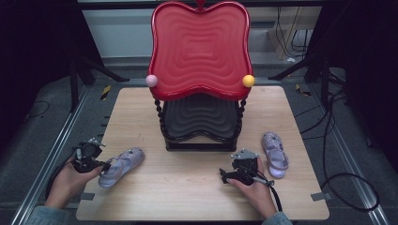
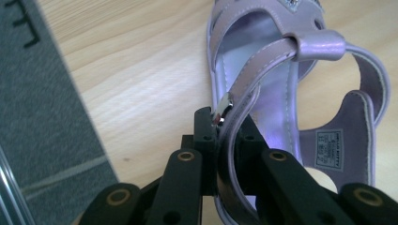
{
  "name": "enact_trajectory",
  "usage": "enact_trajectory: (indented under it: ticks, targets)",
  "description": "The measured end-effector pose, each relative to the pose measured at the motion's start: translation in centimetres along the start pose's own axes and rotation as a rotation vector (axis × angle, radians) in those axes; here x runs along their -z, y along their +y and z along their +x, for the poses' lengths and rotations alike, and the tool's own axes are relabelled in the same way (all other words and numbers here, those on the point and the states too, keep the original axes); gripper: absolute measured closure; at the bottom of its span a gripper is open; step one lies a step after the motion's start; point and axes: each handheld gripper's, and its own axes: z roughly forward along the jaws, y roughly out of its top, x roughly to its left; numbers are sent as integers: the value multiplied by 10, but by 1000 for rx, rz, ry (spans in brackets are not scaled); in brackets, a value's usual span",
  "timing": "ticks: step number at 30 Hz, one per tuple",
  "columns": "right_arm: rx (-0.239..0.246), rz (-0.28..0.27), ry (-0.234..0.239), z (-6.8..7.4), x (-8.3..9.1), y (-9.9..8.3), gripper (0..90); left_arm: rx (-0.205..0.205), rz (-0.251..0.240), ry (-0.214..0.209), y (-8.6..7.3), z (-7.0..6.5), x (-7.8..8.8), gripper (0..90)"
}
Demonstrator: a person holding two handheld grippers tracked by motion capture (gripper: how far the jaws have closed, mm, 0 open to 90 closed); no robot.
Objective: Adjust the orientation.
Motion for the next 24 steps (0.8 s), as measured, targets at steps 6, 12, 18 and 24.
enact_trajectory:
  ticks: [6,12,18,24]
  targets:
    - [-1,0,0,0,0,0,23,-137,-19,-51,12,-38,4,825]
    - [-3,-1,0,0,0,0,23,-261,-18,-113,44,-77,-11,825]
    - [-3,-1,0,0,0,0,23,-350,6,-135,66,-105,-30,825]
    - [0,-1,1,0,0,-1,24,-378,33,-122,66,-104,-41,824]
